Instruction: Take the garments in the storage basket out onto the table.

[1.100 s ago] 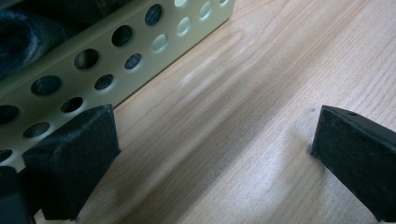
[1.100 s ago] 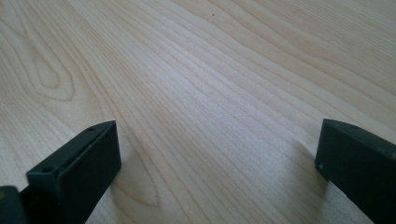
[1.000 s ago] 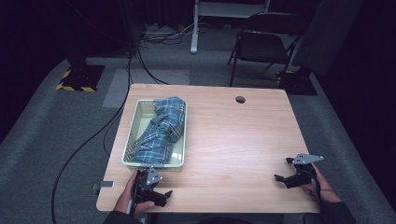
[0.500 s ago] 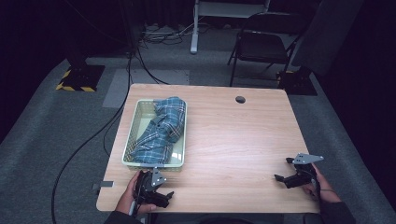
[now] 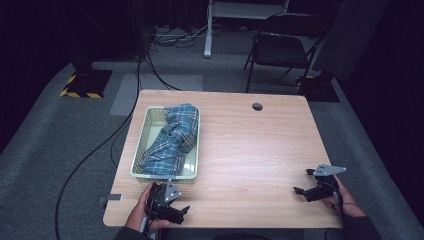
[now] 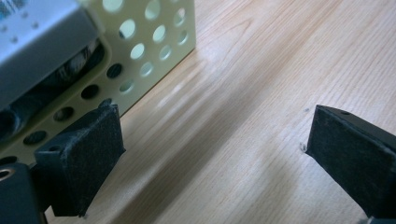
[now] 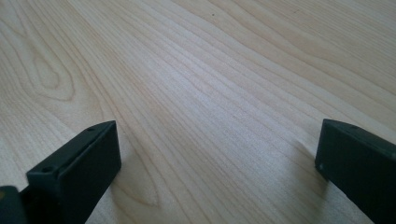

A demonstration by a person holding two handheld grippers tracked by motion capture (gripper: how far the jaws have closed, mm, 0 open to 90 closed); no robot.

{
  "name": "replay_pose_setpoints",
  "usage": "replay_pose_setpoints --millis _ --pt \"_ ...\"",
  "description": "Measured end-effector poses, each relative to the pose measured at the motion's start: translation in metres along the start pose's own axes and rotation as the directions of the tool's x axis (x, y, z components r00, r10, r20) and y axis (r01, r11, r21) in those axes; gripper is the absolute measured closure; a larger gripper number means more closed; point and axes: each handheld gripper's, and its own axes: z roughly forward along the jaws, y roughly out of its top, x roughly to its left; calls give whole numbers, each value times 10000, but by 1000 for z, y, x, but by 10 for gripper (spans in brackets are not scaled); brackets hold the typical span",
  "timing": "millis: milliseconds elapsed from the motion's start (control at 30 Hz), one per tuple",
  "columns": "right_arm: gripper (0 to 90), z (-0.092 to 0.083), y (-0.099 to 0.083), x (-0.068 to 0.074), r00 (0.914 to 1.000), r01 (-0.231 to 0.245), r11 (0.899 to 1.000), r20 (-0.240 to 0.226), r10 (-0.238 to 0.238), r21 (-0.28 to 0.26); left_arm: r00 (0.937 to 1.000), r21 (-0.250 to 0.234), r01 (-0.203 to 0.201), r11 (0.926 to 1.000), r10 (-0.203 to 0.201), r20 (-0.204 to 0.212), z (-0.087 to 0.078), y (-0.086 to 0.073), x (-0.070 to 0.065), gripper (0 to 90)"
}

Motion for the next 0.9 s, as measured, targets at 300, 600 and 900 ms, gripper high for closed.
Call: replay_pose_setpoints --millis 300,600,900 --pt "2 0 0 0 10000 -1 10000 1 1 0 9998 -311 -141 9994 137 -134 -6 7 -5 34" --pt "1 0 0 0 10000 -1 10000 0 1 0 9996 -565 -206 9982 197 -179 -12 13 -7 34" --pt "1 0 0 0 10000 -9 10000 -2 9 12 9990 -1003 -251 9946 211 -399 -22 22 -9 35"
